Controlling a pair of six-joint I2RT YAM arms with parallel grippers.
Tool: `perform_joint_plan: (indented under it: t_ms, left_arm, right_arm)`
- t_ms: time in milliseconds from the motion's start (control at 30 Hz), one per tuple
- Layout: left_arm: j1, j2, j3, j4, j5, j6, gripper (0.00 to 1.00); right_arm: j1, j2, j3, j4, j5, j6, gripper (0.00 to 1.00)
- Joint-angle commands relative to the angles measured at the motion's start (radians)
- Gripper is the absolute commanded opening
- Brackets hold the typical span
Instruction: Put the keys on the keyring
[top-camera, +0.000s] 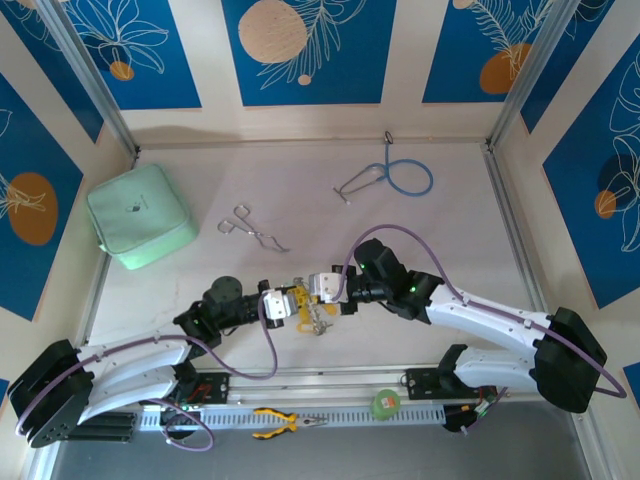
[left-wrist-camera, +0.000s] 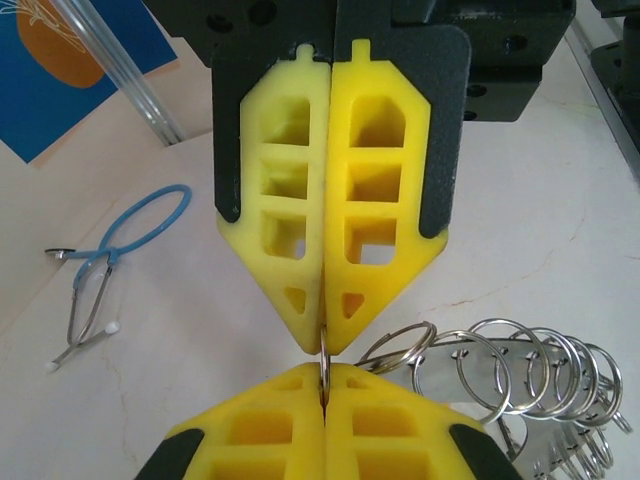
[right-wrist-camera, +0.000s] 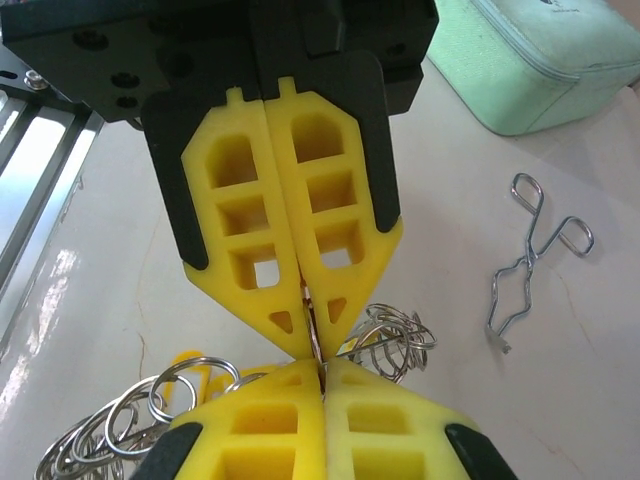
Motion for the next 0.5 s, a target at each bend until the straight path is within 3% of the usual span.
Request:
perform_joint_plan:
  t_ms: [0,467]
  left_arm:
    - [-0.007,0.002,0.034,0.016,0.009,-0.014,0.0]
    - [-0.008,0.028,0.048,0.016,-0.023,-0.019,0.1]
  right_arm:
    - [0.012,0.007,0.039,-0.01,-0.044,0.0,0.0]
    - [0.031,0.02,0.052,-0.006,-0.074,0.009,0.0]
